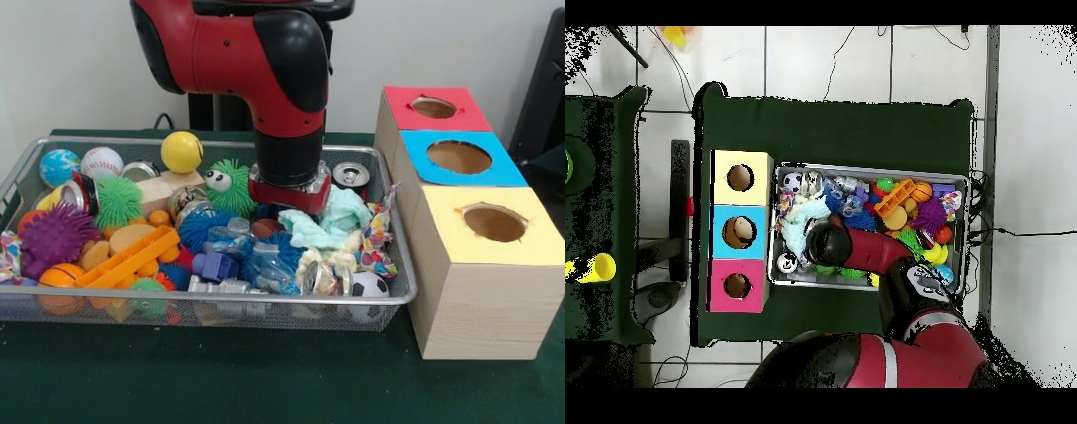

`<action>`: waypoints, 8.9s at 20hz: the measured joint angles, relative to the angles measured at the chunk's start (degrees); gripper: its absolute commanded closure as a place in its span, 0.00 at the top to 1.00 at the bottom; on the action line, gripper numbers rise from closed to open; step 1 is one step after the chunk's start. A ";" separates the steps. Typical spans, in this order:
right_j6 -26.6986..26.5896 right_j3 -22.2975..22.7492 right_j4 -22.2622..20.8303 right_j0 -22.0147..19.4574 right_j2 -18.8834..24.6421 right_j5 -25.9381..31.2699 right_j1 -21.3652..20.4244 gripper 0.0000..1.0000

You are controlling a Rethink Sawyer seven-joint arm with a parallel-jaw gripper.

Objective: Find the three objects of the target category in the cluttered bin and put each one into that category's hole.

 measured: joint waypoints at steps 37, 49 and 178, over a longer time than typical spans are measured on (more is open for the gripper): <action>0.04 0.08 2.60 2.62 0.66 -5.06 0.41 1.00; 0.04 1.53 -11.43 -7.01 9.83 -5.14 0.14 1.00; -8.09 -3.50 -45.16 -31.66 25.48 19.63 -2.60 1.00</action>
